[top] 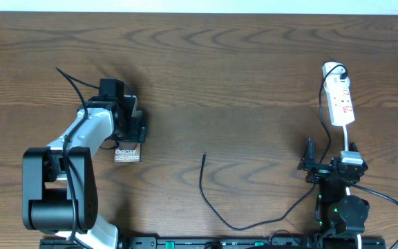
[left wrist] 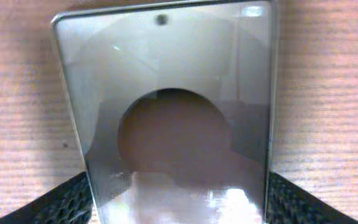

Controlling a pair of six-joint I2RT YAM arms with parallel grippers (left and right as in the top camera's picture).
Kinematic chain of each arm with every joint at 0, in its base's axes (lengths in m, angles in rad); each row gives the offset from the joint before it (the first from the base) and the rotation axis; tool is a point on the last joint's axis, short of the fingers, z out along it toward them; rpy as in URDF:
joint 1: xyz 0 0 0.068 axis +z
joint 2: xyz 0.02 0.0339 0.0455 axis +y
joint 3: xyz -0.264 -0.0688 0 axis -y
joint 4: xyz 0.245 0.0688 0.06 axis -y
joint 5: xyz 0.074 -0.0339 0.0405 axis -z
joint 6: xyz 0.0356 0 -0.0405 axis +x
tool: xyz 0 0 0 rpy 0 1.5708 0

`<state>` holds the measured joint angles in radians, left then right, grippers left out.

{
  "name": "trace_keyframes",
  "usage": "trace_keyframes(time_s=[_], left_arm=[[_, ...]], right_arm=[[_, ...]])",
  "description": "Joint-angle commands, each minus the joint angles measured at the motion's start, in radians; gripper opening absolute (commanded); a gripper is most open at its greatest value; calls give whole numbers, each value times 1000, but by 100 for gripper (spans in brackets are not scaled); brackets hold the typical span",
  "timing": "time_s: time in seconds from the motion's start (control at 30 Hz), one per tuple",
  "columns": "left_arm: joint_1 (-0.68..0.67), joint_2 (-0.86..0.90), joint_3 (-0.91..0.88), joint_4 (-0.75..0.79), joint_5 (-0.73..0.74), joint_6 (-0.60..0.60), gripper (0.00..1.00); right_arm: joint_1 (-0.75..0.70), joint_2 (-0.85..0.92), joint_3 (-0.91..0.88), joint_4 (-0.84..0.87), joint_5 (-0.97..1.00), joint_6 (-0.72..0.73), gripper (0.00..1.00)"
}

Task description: Plug charger to phone and switch on socket

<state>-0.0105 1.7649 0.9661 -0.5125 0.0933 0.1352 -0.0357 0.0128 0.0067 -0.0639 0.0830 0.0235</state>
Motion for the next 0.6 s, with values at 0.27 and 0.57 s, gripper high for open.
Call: trace_keyframes(time_s=[0.27, 0.57], left_arm=[[-2, 28, -27, -8, 38, 3, 66], [-2, 28, -27, -8, 38, 3, 79]], right_arm=[[11, -4, -1, -4, 8, 13, 99], [11, -4, -1, -4, 8, 13, 99]])
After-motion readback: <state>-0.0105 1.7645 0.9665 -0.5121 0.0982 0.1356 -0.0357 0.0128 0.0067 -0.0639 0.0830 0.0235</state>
